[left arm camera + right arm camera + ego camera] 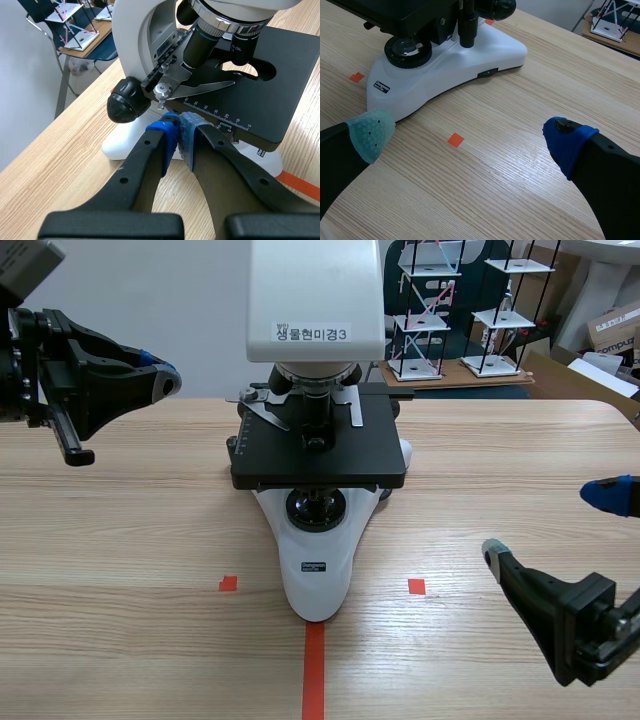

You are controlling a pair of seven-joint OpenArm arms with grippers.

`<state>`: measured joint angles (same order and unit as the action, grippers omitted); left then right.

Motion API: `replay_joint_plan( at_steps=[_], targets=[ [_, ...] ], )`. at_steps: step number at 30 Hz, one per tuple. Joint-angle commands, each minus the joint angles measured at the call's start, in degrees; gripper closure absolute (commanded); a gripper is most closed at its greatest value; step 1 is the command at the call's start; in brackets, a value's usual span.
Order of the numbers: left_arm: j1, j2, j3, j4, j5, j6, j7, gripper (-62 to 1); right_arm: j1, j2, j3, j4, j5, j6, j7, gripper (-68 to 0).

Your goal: Return to the home posture

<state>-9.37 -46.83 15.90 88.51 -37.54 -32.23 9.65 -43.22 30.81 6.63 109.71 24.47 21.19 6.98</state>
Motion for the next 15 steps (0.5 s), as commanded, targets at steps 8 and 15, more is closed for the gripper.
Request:
replay_joint_plan(
  at_steps=[8, 15],
  targets=[
    [0.02, 0.15, -0.11, 0.46, -0.42, -0.09, -0.85, -2.7, 0.22, 0.11, 0.44, 0.7, 0.22, -0.22, 0.83, -67.9],
    [3.39, 0.09, -2.49, 0.48, -0.42, -0.09, -2.84, -2.7, 0.22, 0.11, 0.44, 0.7, 0.22, -0.22, 0.83, -67.9]
  ],
)
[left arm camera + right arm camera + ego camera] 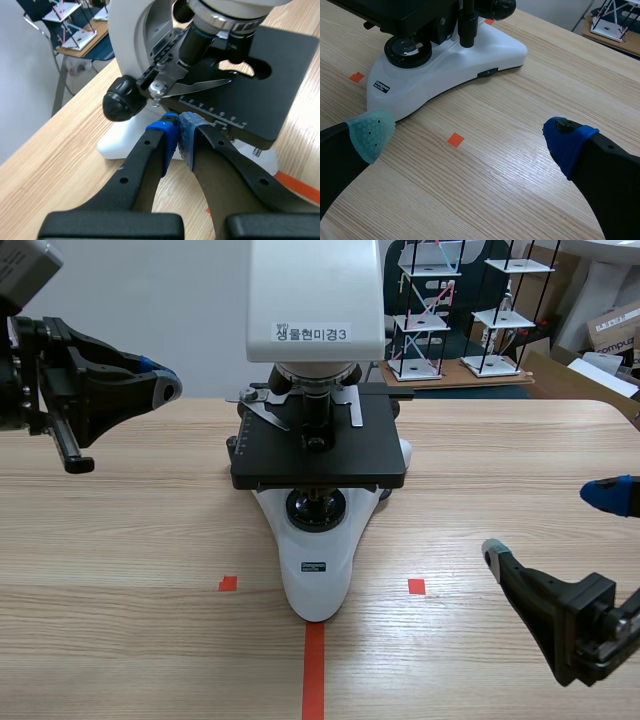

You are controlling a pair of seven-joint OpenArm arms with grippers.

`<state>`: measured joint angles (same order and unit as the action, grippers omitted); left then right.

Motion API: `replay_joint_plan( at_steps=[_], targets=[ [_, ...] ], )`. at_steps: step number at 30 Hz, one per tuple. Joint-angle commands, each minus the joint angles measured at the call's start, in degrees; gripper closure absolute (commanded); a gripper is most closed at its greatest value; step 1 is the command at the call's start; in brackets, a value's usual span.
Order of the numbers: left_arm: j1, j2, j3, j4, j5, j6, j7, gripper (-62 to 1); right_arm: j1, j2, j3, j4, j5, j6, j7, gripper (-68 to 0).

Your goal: Return to the home posture

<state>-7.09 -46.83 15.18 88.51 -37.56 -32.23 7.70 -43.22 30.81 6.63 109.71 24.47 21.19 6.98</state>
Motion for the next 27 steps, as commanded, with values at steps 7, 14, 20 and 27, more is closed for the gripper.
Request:
replay_joint_plan(
  at_steps=[7, 14, 20, 27],
  targets=[
    [13.9, 0.09, -12.22, 1.73, -0.39, -0.15, -6.64, -2.7, 0.22, 0.11, 0.44, 0.7, 0.22, -0.22, 0.83, -67.9],
    [31.89, 0.28, -22.62, 2.86, -0.11, -0.13, -20.04, -2.7, 0.22, 0.11, 0.44, 0.7, 0.22, -0.22, 0.83, -67.9],
    [46.82, 5.09, -30.8, 4.81, 6.88, -0.13, -32.83, -2.7, 0.22, 0.11, 0.44, 0.7, 0.2, -0.22, 0.85, -67.9],
    [59.58, 13.51, -35.52, 11.06, 19.28, 0.0, -42.93, -14.5, 0.22, 0.11, 0.44, 0.7, 0.22, -0.22, 0.85, -67.9]
  ],
)
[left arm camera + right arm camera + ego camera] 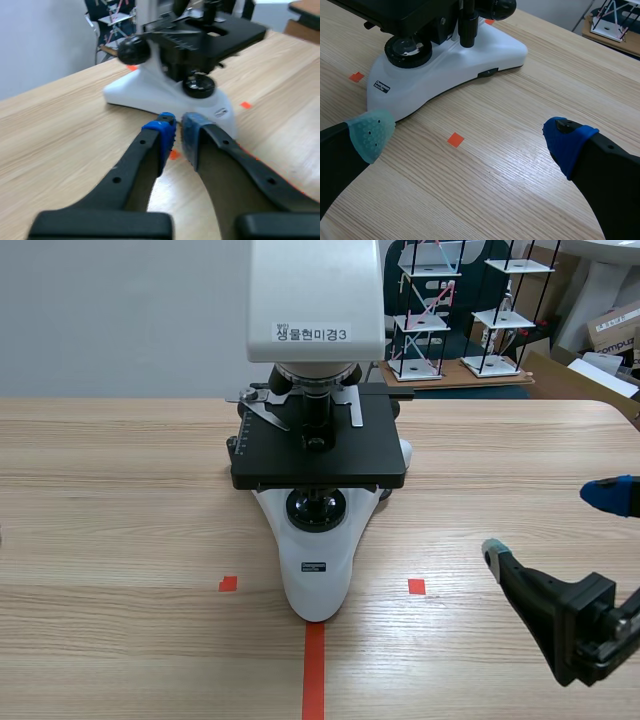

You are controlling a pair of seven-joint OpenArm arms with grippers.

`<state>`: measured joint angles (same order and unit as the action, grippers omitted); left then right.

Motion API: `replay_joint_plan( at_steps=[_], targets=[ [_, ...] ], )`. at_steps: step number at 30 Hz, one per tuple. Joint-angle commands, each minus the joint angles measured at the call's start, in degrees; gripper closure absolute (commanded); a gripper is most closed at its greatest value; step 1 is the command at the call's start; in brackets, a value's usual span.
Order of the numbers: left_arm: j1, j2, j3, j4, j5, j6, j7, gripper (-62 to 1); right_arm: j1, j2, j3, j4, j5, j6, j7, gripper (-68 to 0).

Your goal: Return to the home posture

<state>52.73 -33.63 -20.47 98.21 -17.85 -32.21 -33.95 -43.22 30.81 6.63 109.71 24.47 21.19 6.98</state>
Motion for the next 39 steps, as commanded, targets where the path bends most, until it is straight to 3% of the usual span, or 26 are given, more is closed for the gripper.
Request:
replay_joint_plan(
  at_steps=[1, 5, 10, 13, 21, 25, 39],
  targets=[
    [1.01, 1.09, 0.09, 2.23, 0.59, 0.07, -2.4, -18.3, 0.22, 0.11, 0.44, 0.7, 0.22, -0.22, 0.85, -67.9],
    [4.7, 3.93, 0.09, 4.55, 2.1, 0.26, -5.64, -35.4, 0.22, 0.11, 0.44, 0.7, 0.22, -0.22, 0.85, -67.9],
    [7.02, 6.45, 0.09, 5.05, 2.03, 5.6, -8.61, -53.7, 0.22, 0.11, 0.44, 0.7, 0.22, -0.22, 0.85, -67.9],
    [8.26, 7.06, 0.09, 5.27, 2.05, 7.26, -9.55, -54.5, 0.22, 0.11, 0.44, 0.7, 0.22, -0.22, 0.85, -67.9],
    [9.66, 10.12, 0.09, 5.27, 2.23, 7.65, -10.19, -56.0, 0.22, 0.11, 0.44, 0.7, 0.22, -0.22, 0.85, -67.9],
    [10.12, 11.72, 0.09, 5.27, 4.42, 7.63, -9.81, -56.0, 0.22, 0.11, 0.44, 0.7, 0.22, -0.22, 0.85, -67.9],
    [10.1, 11.85, 0.09, 5.27, 3.76, 7.65, -10.03, -55.9, 0.22, 0.11, 0.44, 0.7, 0.22, -0.22, 0.85, -67.9]
  ],
)
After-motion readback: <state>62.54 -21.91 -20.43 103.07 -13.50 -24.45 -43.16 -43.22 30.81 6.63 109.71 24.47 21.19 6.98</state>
